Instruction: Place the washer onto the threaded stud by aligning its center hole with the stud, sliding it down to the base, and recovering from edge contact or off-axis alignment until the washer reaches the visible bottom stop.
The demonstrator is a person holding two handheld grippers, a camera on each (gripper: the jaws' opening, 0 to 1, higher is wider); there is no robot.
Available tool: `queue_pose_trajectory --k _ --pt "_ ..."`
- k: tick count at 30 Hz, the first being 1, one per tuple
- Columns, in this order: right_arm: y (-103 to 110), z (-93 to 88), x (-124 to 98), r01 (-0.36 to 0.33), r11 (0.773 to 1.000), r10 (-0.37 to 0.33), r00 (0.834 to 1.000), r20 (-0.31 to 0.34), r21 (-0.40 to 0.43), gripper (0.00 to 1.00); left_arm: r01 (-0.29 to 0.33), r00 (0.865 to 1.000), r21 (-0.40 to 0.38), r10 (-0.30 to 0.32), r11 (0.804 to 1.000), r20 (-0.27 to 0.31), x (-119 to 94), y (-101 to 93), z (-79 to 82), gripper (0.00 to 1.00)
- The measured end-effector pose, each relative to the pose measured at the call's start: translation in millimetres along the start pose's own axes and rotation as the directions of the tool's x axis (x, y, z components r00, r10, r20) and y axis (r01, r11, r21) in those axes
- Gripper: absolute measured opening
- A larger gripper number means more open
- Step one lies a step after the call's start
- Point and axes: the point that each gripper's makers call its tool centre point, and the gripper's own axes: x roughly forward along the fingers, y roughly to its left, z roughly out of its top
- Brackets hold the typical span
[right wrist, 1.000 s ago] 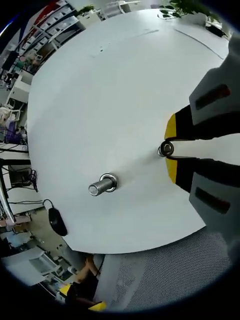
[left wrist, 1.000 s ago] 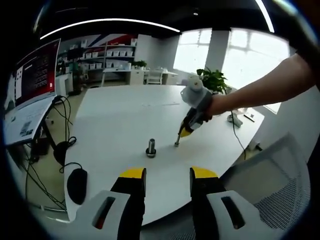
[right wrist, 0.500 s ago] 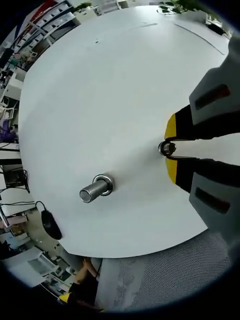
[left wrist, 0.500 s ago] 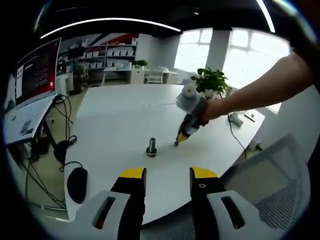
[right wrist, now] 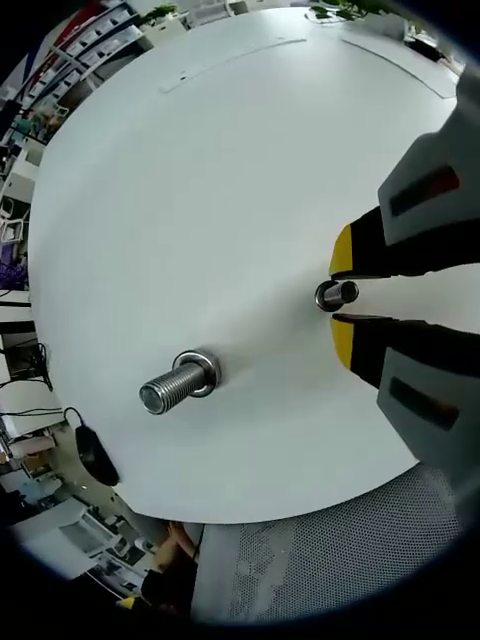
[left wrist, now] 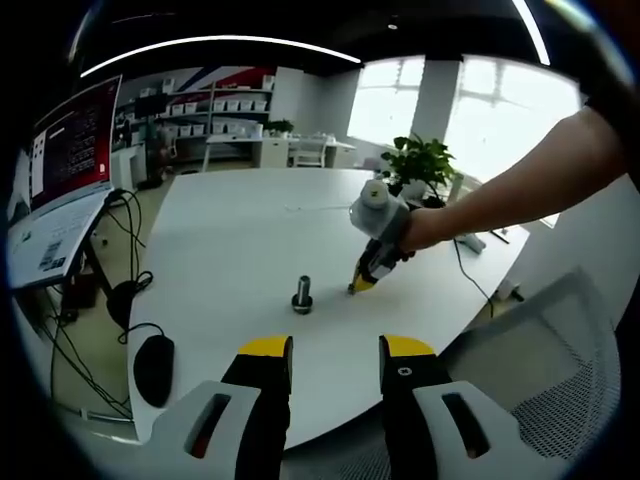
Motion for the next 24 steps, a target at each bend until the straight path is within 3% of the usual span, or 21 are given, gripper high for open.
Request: queue_pose_trajectory --k 13,18,24 --pt "-9 -7.8 -15 0.036 0.999 -0.037 0.997 0.062 0.019 0.25 0.005 1.0 -0.002 -0.005 1.0 0.008 0 1.6 0.6 0.33" --pt "-12 -9.7 -30 0.033 0.994 -0.048 0.987 0.154 0.101 0.26 0.001 1.0 -0.008 -0.001 1.0 0.018 0 2.5 2.7 0.32" --pt "-5 -20.8 -59 0.023 0.991 -0.053 0.973 0.225 0.131 0.28 0.001 1.0 0.0 -0.001 1.0 0.027 -1 3.0 3.3 0.32"
